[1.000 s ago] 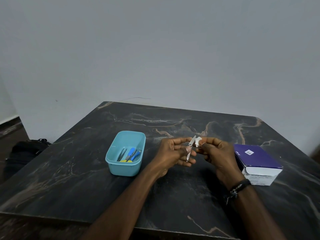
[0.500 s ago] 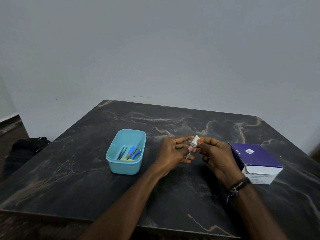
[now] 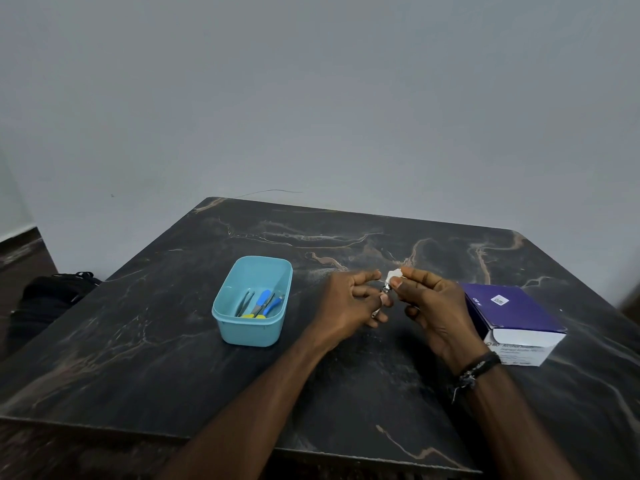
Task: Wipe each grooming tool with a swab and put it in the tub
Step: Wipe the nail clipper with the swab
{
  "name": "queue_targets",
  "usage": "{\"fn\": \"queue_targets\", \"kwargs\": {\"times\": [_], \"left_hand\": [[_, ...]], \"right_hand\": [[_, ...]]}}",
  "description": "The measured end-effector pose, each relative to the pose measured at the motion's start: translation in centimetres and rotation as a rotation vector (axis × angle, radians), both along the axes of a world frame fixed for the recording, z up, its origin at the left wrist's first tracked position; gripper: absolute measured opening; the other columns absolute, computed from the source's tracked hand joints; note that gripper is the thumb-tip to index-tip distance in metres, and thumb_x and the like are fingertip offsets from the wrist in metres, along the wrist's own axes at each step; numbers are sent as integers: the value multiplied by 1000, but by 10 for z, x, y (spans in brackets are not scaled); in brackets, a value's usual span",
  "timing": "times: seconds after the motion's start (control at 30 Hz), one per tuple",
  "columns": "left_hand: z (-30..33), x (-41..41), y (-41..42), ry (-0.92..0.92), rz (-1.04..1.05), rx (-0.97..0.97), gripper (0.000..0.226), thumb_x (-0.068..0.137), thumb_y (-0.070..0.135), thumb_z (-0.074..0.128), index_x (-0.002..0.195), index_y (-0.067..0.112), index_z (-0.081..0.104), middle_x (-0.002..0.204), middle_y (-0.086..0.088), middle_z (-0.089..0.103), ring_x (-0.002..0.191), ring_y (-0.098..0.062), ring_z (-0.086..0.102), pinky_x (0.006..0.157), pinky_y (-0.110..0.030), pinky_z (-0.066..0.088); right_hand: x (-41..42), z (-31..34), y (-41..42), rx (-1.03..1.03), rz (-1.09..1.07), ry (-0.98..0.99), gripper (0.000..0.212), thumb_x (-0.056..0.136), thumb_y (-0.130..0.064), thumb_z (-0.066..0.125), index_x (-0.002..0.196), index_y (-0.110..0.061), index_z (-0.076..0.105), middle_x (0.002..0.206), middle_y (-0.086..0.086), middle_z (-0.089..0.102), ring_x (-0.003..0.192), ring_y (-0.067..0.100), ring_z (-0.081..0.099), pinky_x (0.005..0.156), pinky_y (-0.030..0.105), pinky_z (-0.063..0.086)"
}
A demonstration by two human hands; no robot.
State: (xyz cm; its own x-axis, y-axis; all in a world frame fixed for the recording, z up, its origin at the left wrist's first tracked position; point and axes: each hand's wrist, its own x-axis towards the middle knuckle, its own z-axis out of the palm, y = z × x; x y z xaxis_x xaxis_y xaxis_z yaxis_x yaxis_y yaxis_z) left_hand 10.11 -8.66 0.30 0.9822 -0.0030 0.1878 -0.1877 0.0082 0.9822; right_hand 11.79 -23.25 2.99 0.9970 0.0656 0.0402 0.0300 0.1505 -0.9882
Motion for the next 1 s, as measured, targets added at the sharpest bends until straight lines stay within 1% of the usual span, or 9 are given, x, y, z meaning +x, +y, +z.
{"fn": "queue_targets", "kwargs": {"times": [0.1, 0.17, 0.3, 0.43, 0.6, 0.73, 0.83, 0.93, 1.0], "left_hand": [[1, -1, 0, 18, 15, -7, 48, 87, 3, 65, 133, 2, 51, 86, -14, 75, 63, -22, 70, 53, -26, 56], [2, -1, 1, 28, 27, -17, 47, 86, 2, 65, 131, 2, 52, 85, -15, 74, 62, -23, 70, 53, -27, 56], [3, -3, 0, 34, 36, -30, 40, 85, 1, 66, 124, 1, 57, 83, -17, 74, 59, -23, 69, 52, -28, 56], [5, -4, -2, 48, 25, -39, 22, 84, 1, 67, 106, -2, 64, 83, -19, 73, 58, -23, 68, 52, -29, 55], [6, -5, -2, 55, 36, -42, 18, 83, 0, 68, 100, -2, 65, 80, -18, 73, 57, -24, 68, 52, -28, 55], [5, -4, 0, 30, 59, -23, 17, 84, 5, 70, 100, 0, 66, 79, -17, 73, 59, -24, 69, 53, -30, 56], [6, -5, 0, 35, 59, -28, 16, 84, 6, 70, 99, 1, 66, 79, -16, 73, 59, -24, 69, 54, -31, 56], [6, -5, -2, 52, 51, -24, 13, 84, 3, 69, 96, 0, 66, 78, -17, 73, 57, -24, 69, 51, -29, 56], [4, -5, -3, 62, 43, -16, 13, 84, 2, 69, 96, -1, 65, 78, -19, 72, 56, -24, 69, 49, -27, 55]], "right_hand": [[0, 1, 1, -23, 23, -16, 34, 78, -3, 74, 109, -10, 65, 84, 2, 75, 67, 9, 65, 54, 22, 40], [0, 1, 1, -70, 39, -42, 36, 77, -3, 75, 110, -10, 64, 80, 1, 74, 65, 10, 65, 50, 20, 41], [-1, 2, 2, -99, 40, -85, 38, 76, -3, 76, 111, -9, 63, 74, -1, 72, 63, 8, 65, 51, 19, 41], [0, 2, 3, -31, -40, -127, 38, 77, 0, 75, 112, -9, 63, 82, 5, 71, 65, 9, 64, 49, 16, 42], [2, 1, 1, -31, -41, -127, 41, 77, -4, 76, 115, -8, 62, 86, 6, 72, 70, 12, 64, 50, 17, 41], [1, -1, 1, -124, 46, -138, 41, 77, 0, 74, 115, -2, 60, 72, -1, 72, 59, 5, 65, 48, 13, 44], [1, 0, 2, -103, 38, -155, 42, 77, 4, 74, 116, 0, 59, 65, -3, 70, 57, 3, 65, 48, 11, 44], [0, 0, 2, -12, -40, -183, 42, 77, 8, 72, 116, 1, 59, 72, 5, 68, 56, 2, 64, 49, 11, 44], [1, 1, 2, 20, -66, -186, 42, 77, 6, 72, 116, -1, 59, 79, 8, 67, 58, 3, 64, 49, 12, 44]]}}
